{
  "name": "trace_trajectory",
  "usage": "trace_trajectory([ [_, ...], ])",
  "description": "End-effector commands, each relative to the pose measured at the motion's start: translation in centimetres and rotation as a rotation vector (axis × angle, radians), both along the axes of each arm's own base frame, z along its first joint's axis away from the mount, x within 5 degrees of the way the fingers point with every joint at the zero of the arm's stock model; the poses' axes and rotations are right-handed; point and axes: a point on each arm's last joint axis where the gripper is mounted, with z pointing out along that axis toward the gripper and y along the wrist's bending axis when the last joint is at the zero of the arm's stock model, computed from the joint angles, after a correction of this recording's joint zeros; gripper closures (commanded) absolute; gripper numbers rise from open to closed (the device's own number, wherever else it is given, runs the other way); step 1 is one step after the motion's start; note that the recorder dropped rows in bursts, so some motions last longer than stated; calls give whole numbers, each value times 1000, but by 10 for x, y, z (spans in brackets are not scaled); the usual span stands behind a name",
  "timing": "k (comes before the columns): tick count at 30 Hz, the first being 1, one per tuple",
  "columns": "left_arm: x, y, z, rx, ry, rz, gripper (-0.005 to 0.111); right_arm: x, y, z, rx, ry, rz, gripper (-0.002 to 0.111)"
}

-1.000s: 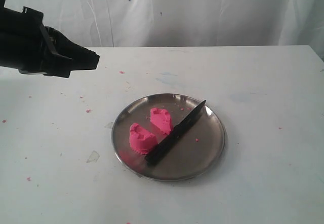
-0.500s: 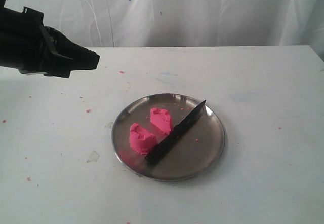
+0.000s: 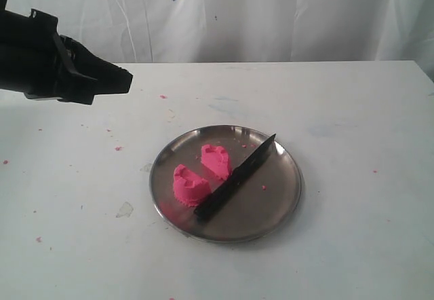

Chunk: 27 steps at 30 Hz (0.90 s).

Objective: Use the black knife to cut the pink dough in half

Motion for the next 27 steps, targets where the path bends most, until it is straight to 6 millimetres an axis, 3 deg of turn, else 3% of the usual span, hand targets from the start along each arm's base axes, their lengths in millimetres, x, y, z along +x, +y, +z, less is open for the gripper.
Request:
trace_trajectory([
  [1,-4,-1,1,-8,2,-11,107,1,-1,-3,10,-5,-12,108],
  [14,-4,-1,1,-8,2,-11,107,3,-12,-17,6,57,-133,108],
  [27,-4,-1,1,-8,2,-11,107,3,-13,-25,13,92,-147,108],
])
